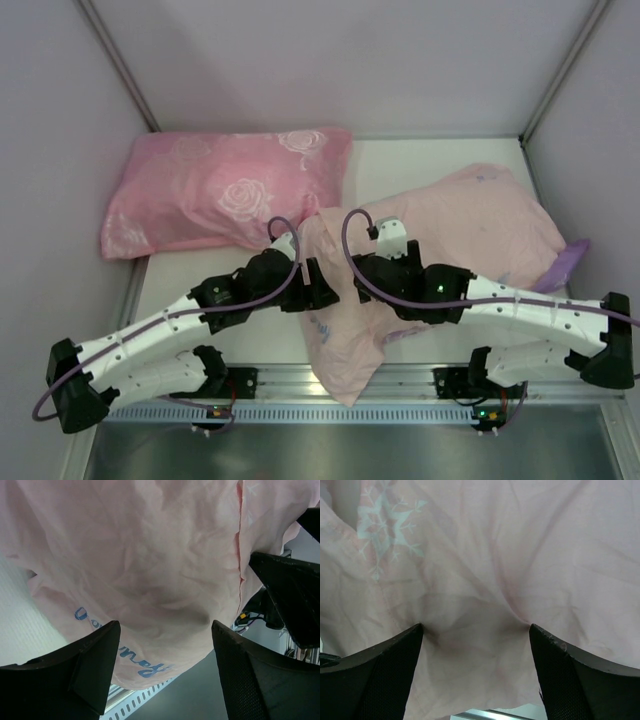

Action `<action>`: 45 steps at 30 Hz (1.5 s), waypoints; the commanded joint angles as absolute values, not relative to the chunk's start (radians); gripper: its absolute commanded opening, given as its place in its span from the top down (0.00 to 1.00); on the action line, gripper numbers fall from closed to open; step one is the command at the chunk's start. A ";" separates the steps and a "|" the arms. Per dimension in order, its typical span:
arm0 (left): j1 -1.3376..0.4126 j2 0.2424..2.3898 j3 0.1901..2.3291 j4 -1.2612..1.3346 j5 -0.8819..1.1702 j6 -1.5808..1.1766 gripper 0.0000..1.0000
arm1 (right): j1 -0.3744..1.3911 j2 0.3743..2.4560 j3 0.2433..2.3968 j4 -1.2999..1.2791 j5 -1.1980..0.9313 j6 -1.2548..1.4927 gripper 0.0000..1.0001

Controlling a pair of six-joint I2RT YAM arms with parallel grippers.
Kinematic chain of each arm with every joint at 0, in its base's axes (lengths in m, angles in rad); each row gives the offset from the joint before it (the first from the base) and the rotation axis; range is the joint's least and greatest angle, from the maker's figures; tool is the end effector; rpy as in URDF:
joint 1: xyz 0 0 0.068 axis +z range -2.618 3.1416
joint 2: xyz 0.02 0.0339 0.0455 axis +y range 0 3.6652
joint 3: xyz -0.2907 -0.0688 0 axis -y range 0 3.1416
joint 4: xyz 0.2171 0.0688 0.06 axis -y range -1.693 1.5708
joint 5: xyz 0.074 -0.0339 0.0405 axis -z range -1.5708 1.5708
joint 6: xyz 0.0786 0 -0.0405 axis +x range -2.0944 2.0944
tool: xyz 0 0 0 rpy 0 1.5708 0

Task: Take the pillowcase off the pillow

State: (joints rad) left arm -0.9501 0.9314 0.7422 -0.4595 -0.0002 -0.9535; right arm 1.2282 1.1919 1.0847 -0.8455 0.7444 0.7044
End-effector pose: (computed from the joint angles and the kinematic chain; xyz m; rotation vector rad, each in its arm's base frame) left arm 0.1121 -0.1567 0.2727 -0.0042 2.4281 -0.9822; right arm 0.1211 0.1810 0.3126 -0.3045 2.1940 0.0897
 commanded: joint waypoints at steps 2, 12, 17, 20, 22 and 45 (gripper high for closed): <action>-0.954 0.943 0.759 -0.367 0.011 -0.957 0.22 | 1.287 1.161 1.155 -0.874 0.793 0.686 0.17; -0.959 0.994 0.736 -0.321 0.015 -0.973 0.23 | 1.299 1.264 1.204 -0.813 0.744 0.647 0.16; -0.960 0.994 0.732 -0.319 0.011 -0.974 0.24 | 1.298 1.313 1.212 -0.795 0.736 0.646 0.19; -0.960 0.991 0.729 -0.318 0.011 -0.977 0.24 | 1.290 1.327 1.213 -0.795 0.736 0.649 0.26; -0.962 0.982 0.726 -0.319 0.011 -0.977 0.24 | 1.281 1.316 1.195 -0.796 0.742 0.661 0.34; -0.962 1.005 0.952 -0.390 -0.026 -0.887 0.13 | 1.164 1.091 0.973 -0.743 0.623 0.661 1.00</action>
State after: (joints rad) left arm -0.9577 0.9874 0.8501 -0.3988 0.0059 -0.9360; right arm 1.1748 1.1019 0.9939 -0.7967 0.6651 0.6731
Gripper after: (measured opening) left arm 0.856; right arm 0.003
